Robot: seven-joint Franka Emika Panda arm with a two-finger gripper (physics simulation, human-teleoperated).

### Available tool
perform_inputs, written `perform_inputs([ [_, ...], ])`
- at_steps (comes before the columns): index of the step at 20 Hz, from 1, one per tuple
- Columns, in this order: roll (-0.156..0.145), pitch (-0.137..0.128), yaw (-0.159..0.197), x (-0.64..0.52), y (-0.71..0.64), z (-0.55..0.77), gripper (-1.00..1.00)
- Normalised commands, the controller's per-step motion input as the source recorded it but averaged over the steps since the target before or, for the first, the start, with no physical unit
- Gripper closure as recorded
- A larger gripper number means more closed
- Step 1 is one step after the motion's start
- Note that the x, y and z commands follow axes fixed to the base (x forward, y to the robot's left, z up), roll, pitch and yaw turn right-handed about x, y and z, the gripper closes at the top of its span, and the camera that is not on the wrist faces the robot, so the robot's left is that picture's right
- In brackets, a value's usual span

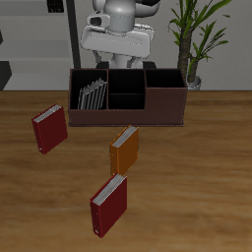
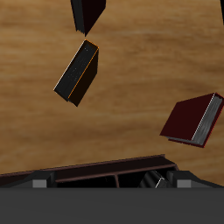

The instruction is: Place the striped book into the back desk caddy's left compartment and place the right red book into the back desk caddy's back compartment and place the orange book into the back desk caddy's front compartment

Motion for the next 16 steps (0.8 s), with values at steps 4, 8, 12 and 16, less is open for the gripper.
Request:
perform_inputs([
  [4,-0.043,-0.083,0.162,0.35,0.09,0.19,-1.0],
  [8,0.016,-0.001,0.062,0.32,0.04,0.09,-1.0],
  [12,0.089,0.023,0.084,0.43,0.1,0.04,-1.0],
  [16,0.074,0.027,-0.039,0.3,0.0,0.02,-1.0],
])
